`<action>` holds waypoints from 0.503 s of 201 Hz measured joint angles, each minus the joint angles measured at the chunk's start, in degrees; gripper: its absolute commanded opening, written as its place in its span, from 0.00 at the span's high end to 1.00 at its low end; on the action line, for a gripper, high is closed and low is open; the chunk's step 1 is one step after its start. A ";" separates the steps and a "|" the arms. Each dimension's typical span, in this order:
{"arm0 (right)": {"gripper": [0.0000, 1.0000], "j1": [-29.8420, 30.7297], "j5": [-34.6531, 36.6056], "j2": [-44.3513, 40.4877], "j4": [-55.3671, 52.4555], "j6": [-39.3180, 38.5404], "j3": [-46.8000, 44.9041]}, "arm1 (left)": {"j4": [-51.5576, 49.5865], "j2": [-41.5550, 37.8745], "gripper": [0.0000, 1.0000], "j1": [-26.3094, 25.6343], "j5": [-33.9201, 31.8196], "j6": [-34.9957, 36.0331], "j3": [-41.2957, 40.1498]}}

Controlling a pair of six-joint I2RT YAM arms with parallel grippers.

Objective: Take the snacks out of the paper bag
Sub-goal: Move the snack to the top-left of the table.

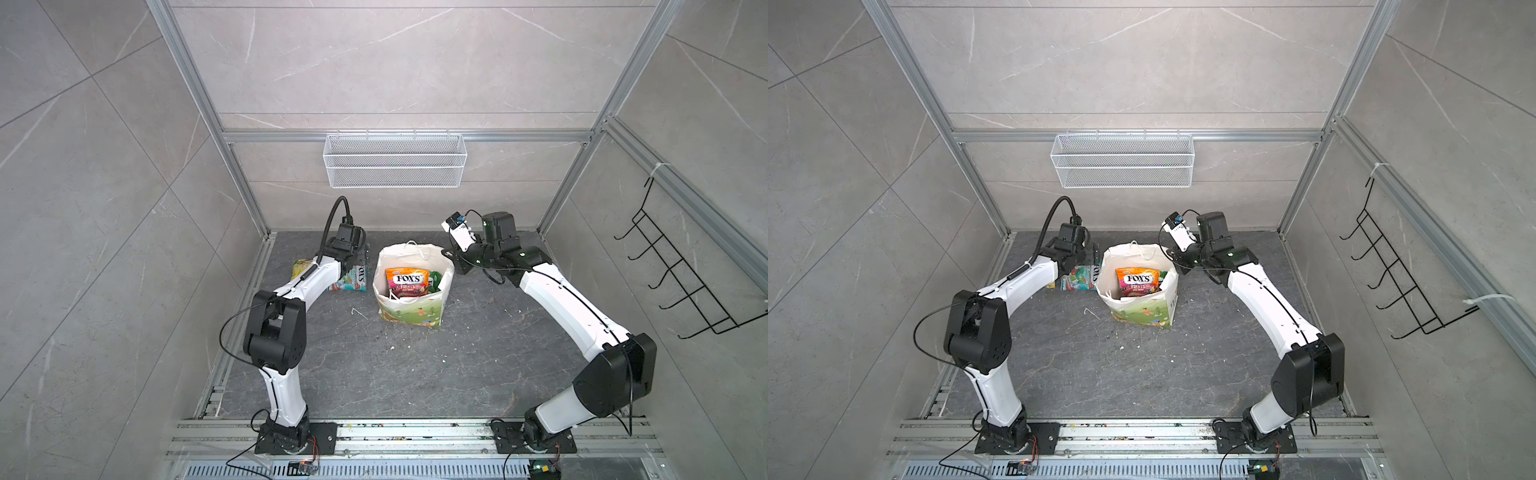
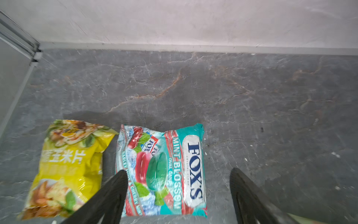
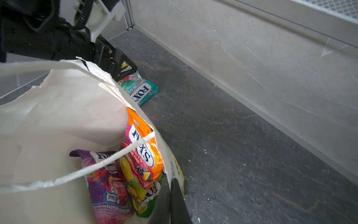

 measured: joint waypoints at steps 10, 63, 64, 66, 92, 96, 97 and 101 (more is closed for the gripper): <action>1.00 0.00 0.02 0.00 0.02 0.00 0.00 | -1.20 2.62 0.13 0.20 0.15 -0.22 1.77; 1.00 0.00 0.02 0.00 0.00 0.00 0.00 | -6.99 9.73 0.24 0.42 0.66 -1.53 5.81; 1.00 0.00 0.02 0.00 0.00 0.00 0.00 | -7.10 9.77 0.24 0.42 0.66 -1.55 5.81; 1.00 0.00 0.02 0.00 0.00 0.00 0.00 | -7.19 9.84 0.25 0.42 0.74 -1.57 5.81; 1.00 0.00 0.04 0.00 0.00 0.00 0.00 | -7.61 10.58 0.33 0.42 0.98 -1.73 5.81; 1.00 0.00 0.04 0.00 0.00 0.00 0.00 | -7.65 10.71 0.33 0.42 0.98 -1.73 5.81; 1.00 -0.02 0.04 0.00 0.00 0.00 0.00 | -7.69 10.80 0.33 0.42 0.98 -1.73 5.81; 1.00 0.00 0.04 0.00 0.00 -0.02 0.00 | -7.72 10.97 0.34 0.42 0.98 -1.73 5.81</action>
